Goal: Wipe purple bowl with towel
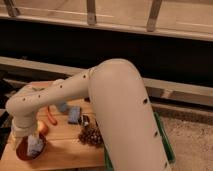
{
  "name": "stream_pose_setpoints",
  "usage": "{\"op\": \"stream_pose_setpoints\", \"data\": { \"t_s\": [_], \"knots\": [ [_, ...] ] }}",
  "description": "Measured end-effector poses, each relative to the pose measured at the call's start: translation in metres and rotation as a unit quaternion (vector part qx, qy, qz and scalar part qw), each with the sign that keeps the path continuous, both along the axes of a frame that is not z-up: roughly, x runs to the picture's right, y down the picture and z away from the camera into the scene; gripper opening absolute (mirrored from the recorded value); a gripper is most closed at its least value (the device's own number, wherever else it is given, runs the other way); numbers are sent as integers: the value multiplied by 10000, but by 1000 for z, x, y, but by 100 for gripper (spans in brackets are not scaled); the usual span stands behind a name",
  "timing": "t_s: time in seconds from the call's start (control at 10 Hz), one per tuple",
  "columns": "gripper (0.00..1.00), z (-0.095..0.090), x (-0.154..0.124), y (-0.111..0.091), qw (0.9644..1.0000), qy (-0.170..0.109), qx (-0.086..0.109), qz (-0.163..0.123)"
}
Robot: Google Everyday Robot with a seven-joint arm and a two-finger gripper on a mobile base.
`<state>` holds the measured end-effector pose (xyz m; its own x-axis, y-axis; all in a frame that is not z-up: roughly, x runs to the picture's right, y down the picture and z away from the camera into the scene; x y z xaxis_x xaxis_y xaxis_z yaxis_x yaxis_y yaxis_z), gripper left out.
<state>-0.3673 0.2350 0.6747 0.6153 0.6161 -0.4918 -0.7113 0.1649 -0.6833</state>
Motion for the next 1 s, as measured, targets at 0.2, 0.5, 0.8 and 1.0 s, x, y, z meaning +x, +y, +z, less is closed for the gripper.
{"op": "stream_pose_setpoints", "data": {
  "t_s": [0.2, 0.5, 0.8, 1.0],
  "knots": [
    [65, 5, 1, 6, 9999, -55, -124, 64],
    [65, 14, 8, 5, 9995, -79, -172, 237],
    [65, 29, 6, 11, 9990, -134, -261, 323],
    [65, 39, 1, 16, 9987, -189, -333, 329]
  ]
}}
